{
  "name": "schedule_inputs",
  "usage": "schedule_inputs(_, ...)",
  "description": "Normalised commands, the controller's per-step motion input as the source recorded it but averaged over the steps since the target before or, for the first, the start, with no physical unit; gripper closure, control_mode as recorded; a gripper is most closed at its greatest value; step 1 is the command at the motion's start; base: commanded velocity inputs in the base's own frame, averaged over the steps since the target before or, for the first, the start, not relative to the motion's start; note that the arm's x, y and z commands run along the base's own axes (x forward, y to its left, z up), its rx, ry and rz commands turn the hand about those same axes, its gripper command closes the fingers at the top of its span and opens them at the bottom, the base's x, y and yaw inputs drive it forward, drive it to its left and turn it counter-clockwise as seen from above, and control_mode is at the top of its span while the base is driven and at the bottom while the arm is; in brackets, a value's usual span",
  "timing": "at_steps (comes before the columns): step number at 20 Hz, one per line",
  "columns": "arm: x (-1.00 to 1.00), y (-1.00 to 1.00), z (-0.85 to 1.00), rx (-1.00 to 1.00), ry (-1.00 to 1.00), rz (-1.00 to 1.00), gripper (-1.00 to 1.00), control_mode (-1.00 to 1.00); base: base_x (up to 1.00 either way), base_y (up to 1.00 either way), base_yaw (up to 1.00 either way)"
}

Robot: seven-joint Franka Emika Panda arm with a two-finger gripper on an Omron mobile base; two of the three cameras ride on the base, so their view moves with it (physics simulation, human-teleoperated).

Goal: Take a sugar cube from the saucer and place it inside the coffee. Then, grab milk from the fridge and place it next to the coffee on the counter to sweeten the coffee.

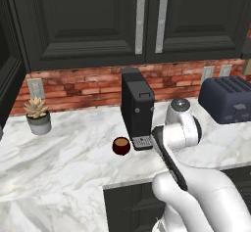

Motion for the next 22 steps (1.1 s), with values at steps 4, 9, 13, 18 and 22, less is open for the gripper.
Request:
schedule_inputs(4, -0.52, 0.61, 0.57, -0.03, -0.01, 0.00, 1.00, -1.00, 0.00, 0.00, 0.00)
schedule_inputs(9, -0.36, 0.60, 0.48, 0.01, 0.01, 0.00, 1.00, -1.00, 0.00, 0.00, 0.00)
schedule_inputs(13, -0.08, 0.42, 0.41, 0.11, 0.09, 0.00, 1.00, -1.00, 0.00, 0.00, 0.00)
schedule_inputs(18, 0.06, 0.26, 0.01, 0.14, 0.10, 0.00, 1.00, -1.00, 0.00, 0.00, 0.00)
schedule_inputs(22, 0.11, 0.20, -0.39, 0.01, 0.00, 0.00, 1.00, -1.00, 0.00, 0.00, 0.00)
